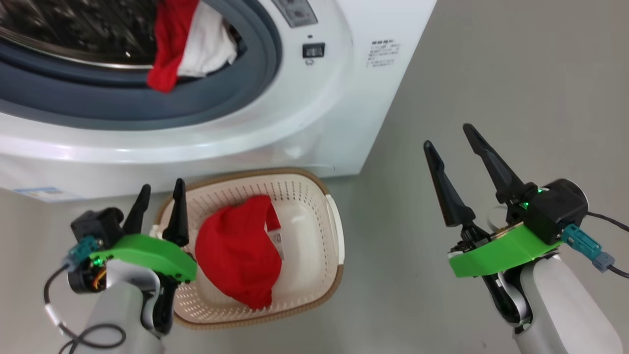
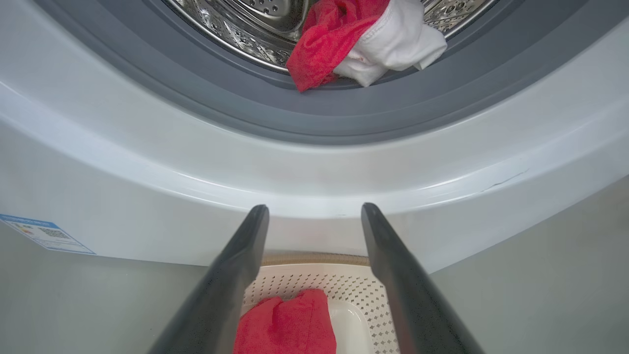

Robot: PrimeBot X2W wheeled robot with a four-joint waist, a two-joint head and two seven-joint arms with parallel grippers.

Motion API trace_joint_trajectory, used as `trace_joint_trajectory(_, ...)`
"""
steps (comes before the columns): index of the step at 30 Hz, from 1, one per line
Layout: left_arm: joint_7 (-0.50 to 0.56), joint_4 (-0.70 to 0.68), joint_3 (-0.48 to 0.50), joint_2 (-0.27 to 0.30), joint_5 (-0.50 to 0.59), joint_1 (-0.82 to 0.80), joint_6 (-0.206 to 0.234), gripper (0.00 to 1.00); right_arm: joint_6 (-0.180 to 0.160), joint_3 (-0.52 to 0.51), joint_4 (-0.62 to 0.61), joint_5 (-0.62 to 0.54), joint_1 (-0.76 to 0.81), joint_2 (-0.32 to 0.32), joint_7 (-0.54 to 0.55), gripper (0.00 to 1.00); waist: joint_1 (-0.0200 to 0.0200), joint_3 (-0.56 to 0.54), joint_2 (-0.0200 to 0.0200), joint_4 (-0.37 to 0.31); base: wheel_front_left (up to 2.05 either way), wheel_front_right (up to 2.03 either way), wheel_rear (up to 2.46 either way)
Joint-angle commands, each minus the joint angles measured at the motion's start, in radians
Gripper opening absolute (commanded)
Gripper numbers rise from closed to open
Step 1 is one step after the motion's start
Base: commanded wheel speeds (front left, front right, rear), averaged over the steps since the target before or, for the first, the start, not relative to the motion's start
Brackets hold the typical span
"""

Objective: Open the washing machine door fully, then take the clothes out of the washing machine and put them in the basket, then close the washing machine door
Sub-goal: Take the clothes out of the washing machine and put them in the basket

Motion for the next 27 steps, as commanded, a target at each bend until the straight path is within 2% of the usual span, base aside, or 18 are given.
trace_joint_trajectory(1, -0.012, -0.046, 0.039, 0.021, 0.018, 0.038, 0.003, 1.0, 0.003, 0.011, -0.016, 0.001, 0.024, 0.002, -0.006, 1.0, 0.0, -0.055, 0.0, 0.024, 0.0, 0.0, 0.0)
trace_joint_trajectory(16, -0.012, -0.418, 0.129, -0.003, 0.096, 0.218, -0.021, 1.0, 0.003, -0.064, -0.008, -0.034, 0.104, 0.024, -0.006, 1.0, 0.0, -0.202, 0.0, 0.034, 0.0, 0.0, 0.0)
trace_joint_trajectory(27, -0.012, -0.57, 0.152, 0.0, 0.168, 0.347, -0.027, 1.0, 0.003, -0.091, -0.012, -0.052, 0.165, 0.039, -0.006, 1.0, 0.0, -0.278, 0.0, 0.019, 0.0, 0.0, 0.0)
